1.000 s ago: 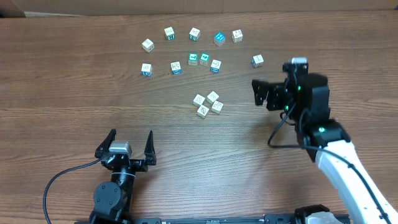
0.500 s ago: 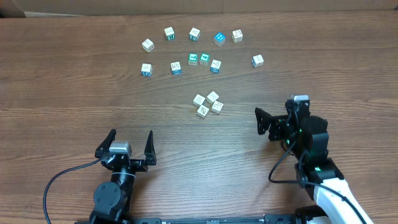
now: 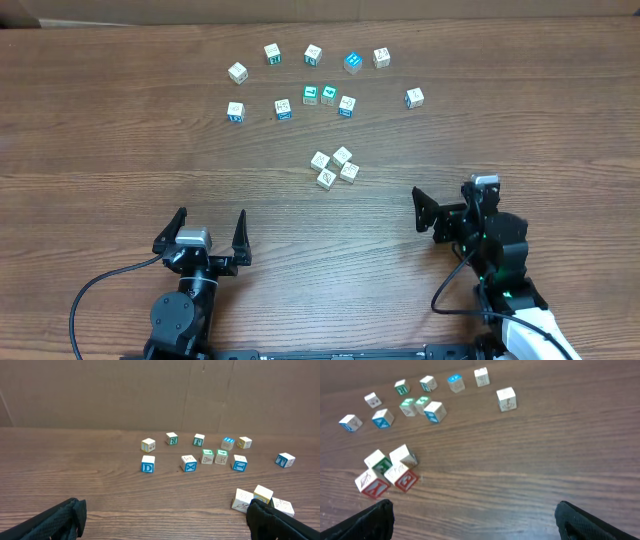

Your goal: Form a circle

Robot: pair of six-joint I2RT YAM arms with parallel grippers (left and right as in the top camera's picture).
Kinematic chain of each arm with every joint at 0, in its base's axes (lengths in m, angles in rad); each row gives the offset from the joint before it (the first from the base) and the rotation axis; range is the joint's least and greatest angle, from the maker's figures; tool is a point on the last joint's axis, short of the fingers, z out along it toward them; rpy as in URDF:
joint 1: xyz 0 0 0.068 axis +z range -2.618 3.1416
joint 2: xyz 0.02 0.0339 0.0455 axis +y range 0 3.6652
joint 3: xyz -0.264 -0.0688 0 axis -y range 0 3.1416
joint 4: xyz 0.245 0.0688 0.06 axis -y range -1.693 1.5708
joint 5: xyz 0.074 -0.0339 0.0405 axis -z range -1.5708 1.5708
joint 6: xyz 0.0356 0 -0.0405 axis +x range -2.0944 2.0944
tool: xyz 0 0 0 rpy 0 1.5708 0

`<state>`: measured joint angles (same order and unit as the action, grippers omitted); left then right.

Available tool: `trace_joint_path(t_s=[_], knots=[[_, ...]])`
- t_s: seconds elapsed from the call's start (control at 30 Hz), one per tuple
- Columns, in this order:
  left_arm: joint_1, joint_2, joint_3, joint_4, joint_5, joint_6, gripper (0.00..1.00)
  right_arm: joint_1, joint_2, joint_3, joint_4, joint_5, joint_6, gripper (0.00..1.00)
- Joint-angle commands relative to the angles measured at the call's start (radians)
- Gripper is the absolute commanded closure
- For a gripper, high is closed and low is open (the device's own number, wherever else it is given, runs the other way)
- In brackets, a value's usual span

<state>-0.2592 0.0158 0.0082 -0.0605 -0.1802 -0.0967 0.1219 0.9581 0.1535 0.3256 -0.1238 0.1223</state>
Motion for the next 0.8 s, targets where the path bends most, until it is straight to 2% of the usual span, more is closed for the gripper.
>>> trace_joint_path(t_s=[0.0, 0.2, 0.47, 0.77], knots=[[0.008, -0.011, -0.003, 0.001, -0.003, 0.018, 0.0, -0.006, -0.029, -0.029, 0.015, 0.004, -0.009, 0.0], [0.008, -0.011, -0.003, 0.001, -0.003, 0.018, 0.0, -0.006, -0.064, -0.068, 0.016, 0.018, -0.008, 0.0], [0.008, -0.011, -0.003, 0.001, -0.003, 0.018, 0.01, -0.025, -0.077, -0.148, 0.118, 0.024, 0.007, 0.0], [0.008, -0.011, -0.003, 0.001, -0.003, 0.018, 0.0, -0.026, -0.09, -0.145, 0.078, 0.017, 0.007, 0.0]])
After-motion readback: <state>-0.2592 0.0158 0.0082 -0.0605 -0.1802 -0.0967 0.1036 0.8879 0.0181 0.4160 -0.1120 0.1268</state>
